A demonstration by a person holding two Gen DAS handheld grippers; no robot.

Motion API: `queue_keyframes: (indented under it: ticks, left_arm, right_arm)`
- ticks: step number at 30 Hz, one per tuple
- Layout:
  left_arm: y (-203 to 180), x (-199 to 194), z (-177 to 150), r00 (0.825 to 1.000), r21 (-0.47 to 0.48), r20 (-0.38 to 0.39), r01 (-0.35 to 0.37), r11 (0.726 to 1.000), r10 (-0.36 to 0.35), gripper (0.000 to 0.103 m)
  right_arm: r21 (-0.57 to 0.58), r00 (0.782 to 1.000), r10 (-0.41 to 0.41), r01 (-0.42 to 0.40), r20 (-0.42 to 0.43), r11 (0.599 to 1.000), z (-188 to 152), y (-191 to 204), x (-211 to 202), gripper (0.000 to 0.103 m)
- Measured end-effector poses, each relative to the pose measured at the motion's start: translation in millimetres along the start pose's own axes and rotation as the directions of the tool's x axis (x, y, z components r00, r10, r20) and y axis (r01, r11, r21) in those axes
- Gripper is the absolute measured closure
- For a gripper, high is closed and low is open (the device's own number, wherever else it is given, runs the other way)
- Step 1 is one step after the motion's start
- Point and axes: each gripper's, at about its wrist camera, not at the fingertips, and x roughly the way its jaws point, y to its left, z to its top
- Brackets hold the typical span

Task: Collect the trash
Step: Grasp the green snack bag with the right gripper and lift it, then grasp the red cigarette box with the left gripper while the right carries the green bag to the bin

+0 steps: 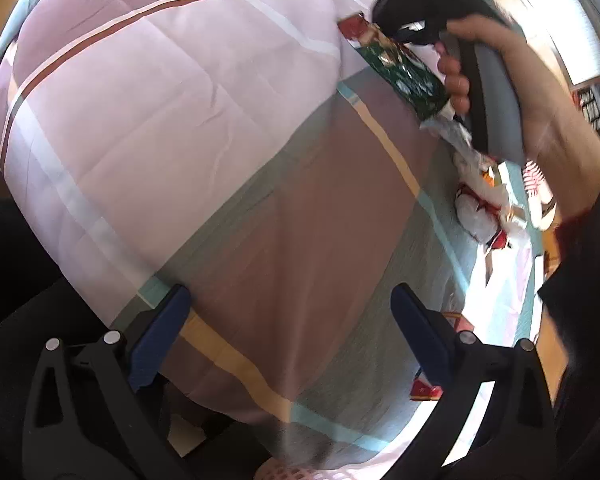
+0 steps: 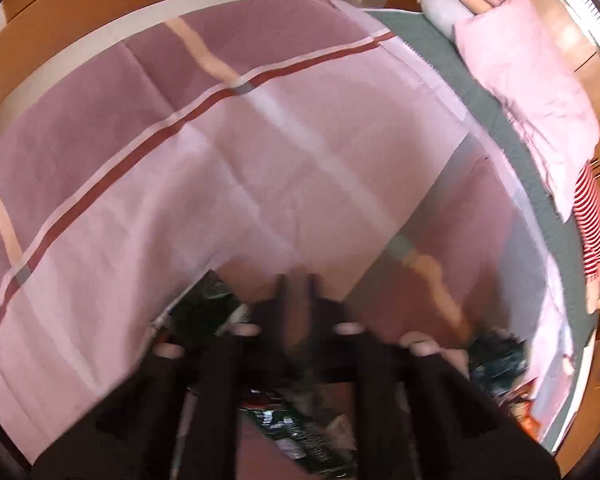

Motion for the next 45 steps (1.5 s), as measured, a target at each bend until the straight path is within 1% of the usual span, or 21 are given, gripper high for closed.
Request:
queue_keyframes:
  ticks: [4, 6, 8, 10, 12, 14, 16, 17, 18, 20, 25, 29, 31, 32, 33, 34, 35, 36, 40, 43, 45]
  left_arm:
    - [-0.2, -1.0, 0.2, 1.000, 0.003, 0.011, 0.004, 1.000, -0.004, 0.004]
    - [0.3, -2.3, -0.1, 1.000, 0.008, 0.014, 0.014, 1.000, -0.014, 0.004]
    - [4.4, -7.3, 0.9, 0.998, -0.010, 0.028, 0.062, 0.998, -0.062, 0.004]
    - [11.3, -15.0, 2.2, 0.992, -0.050, 0.067, 0.109, 0.993, -0.105, 0.004]
    - [18.4, -21.4, 3.0, 0.988, -0.089, 0.109, 0.122, 0.988, -0.113, 0.004]
    - [22.9, -25.0, 2.9, 0.986, -0.107, 0.129, 0.124, 0.987, -0.109, 0.004]
    - [23.3, -26.1, 1.4, 0.987, -0.097, 0.133, 0.100, 0.990, -0.086, 0.004]
    - [23.0, -26.4, 0.5, 0.988, -0.091, 0.135, 0.092, 0.992, -0.079, 0.004]
    - [22.3, -27.2, -0.4, 0.987, -0.088, 0.138, 0.090, 0.992, -0.077, 0.004]
    - [23.2, -30.9, -0.2, 0.985, -0.081, 0.156, 0.088, 0.993, -0.074, 0.004]
    - [16.8, -35.3, -0.6, 0.980, -0.032, 0.174, 0.105, 0.994, -0.098, 0.004]
    - [6.8, -31.3, 0.0, 0.981, -0.007, 0.155, 0.115, 0.993, -0.112, 0.004]
    - [5.7, -28.5, 0.8, 0.983, -0.010, 0.145, 0.114, 0.993, -0.111, 0.004]
    - [5.3, -27.5, 1.0, 0.984, -0.009, 0.140, 0.110, 0.994, -0.108, 0.004]
    - [3.7, -26.5, 1.0, 0.985, -0.005, 0.135, 0.108, 0.994, -0.106, 0.004]
    - [2.3, -26.5, 0.9, 0.986, 0.002, 0.131, 0.107, 0.994, -0.106, 0.004]
    - [0.5, -27.4, 0.4, 0.986, 0.012, 0.132, 0.104, 0.995, -0.104, 0.004]
    - [-2.0, -28.0, -0.8, 0.985, 0.024, 0.137, 0.099, 0.995, -0.101, 0.004]
    - [-21.0, -29.9, -5.2, 0.983, 0.126, 0.156, 0.075, 0.989, -0.095, 0.004]
    - [-44.1, -24.6, -13.7, 0.984, 0.235, 0.131, 0.083, 0.968, -0.116, 0.004]
    - [-66.1, -17.1, -21.2, 0.986, 0.324, 0.095, 0.097, 0.941, -0.134, 0.004]
  right_arm:
    - [0.037, 0.996, 0.048, -0.051, 0.081, 0.998, -8.9, -0.2, -38.0, 0.103]
    - [0.079, 0.983, 0.097, -0.110, 0.155, 0.991, -17.4, -7.3, -76.8, 0.103]
    - [0.104, 0.965, 0.137, -0.163, 0.222, 0.981, -29.5, -14.5, -117.0, 0.102]
    - [0.117, 0.950, 0.159, -0.196, 0.270, 0.974, -45.4, -19.6, -152.6, 0.102]
    - [0.120, 0.937, 0.169, -0.214, 0.305, 0.969, -63.6, -27.9, -182.3, 0.102]
    - [0.109, 0.941, 0.163, -0.203, 0.297, 0.973, -78.5, -33.1, -199.2, 0.102]
    - [0.091, 0.960, 0.118, -0.145, 0.255, 0.985, -86.3, -34.9, -199.8, 0.101]
    - [0.087, 0.969, 0.081, -0.104, 0.233, 0.991, -88.6, -35.0, -194.5, 0.091]
    - [0.081, 0.975, 0.076, -0.095, 0.209, 0.992, -88.0, -34.6, -185.9, 0.067]
    - [0.081, 0.982, 0.066, -0.081, 0.177, 0.993, -84.2, -31.4, -159.8, 0.035]
    - [0.071, 0.998, -0.003, -0.002, 0.058, 0.997, -58.8, -15.2, -82.4, 0.035]
    - [-0.012, 0.998, -0.051, 0.051, -0.046, 0.999, -40.4, 5.5, -26.8, 0.033]
    - [-0.032, 0.998, -0.037, 0.036, -0.050, 0.999, -39.0, 12.4, -15.7, 0.045]
    - [-0.019, 0.999, 0.017, -0.018, -0.036, 1.000, -38.5, 13.7, -17.3, 0.069]
    - [-0.009, 0.998, 0.051, -0.052, -0.033, 0.999, -38.4, 14.2, -20.5, 0.075]
    - [-0.012, 0.999, 0.043, -0.044, -0.028, 0.999, -38.7, 14.9, -23.1, 0.077]
    - [-0.027, 0.999, 0.027, -0.028, -0.018, 0.999, -40.7, 15.8, -29.5, 0.084]
    - [-0.029, 1.000, 0.025, -0.025, -0.006, 0.999, -43.0, 15.0, -36.8, 0.086]
    - [0.091, 0.985, 0.082, -0.097, 0.151, 0.991, -67.6, -17.2, -108.2, 0.087]
    - [0.151, 0.969, 0.038, -0.076, 0.244, 0.986, -98.8, -46.6, -164.6, 0.087]
    - [0.195, 0.957, -0.035, -0.023, 0.288, 0.981, -135.8, -69.2, -205.4, 0.087]
